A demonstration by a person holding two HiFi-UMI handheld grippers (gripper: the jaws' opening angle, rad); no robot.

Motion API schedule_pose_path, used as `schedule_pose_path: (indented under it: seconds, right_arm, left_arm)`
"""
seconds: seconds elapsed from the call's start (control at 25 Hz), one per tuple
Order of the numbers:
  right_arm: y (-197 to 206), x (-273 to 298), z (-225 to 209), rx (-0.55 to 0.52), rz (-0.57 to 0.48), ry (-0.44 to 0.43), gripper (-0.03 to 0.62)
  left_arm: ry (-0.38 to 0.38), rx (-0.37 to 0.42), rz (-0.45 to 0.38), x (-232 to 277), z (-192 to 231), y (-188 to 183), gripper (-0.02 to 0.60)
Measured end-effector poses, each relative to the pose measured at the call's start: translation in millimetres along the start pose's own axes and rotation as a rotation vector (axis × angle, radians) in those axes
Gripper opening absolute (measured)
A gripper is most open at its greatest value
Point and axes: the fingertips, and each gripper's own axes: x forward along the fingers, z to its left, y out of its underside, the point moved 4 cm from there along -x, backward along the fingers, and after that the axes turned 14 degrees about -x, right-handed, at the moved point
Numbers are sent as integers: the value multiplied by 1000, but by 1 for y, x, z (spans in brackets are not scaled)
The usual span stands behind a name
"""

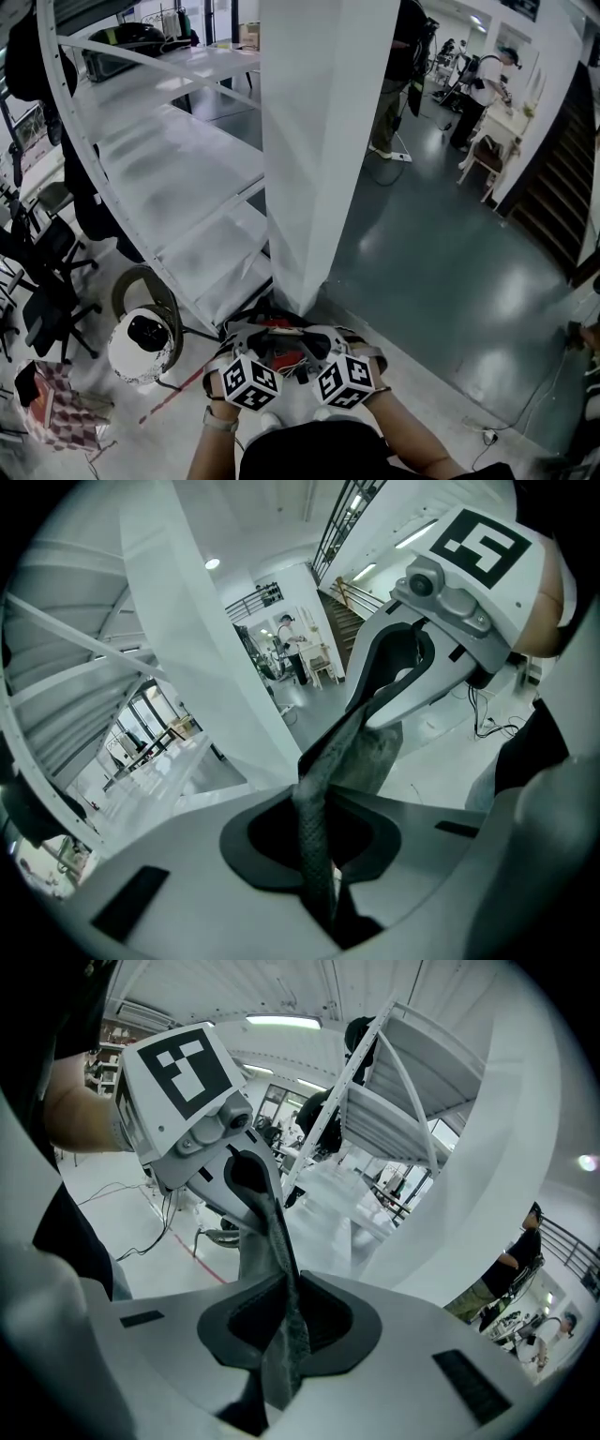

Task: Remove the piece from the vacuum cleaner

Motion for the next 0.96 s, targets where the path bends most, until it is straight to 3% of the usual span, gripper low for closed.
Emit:
schedule_pose_path:
  seconds: [0.96]
  right_arm:
    - [18,-12,4,12,12,10,66]
  left_arm:
    - [16,24,13,7,-18,-9,46]
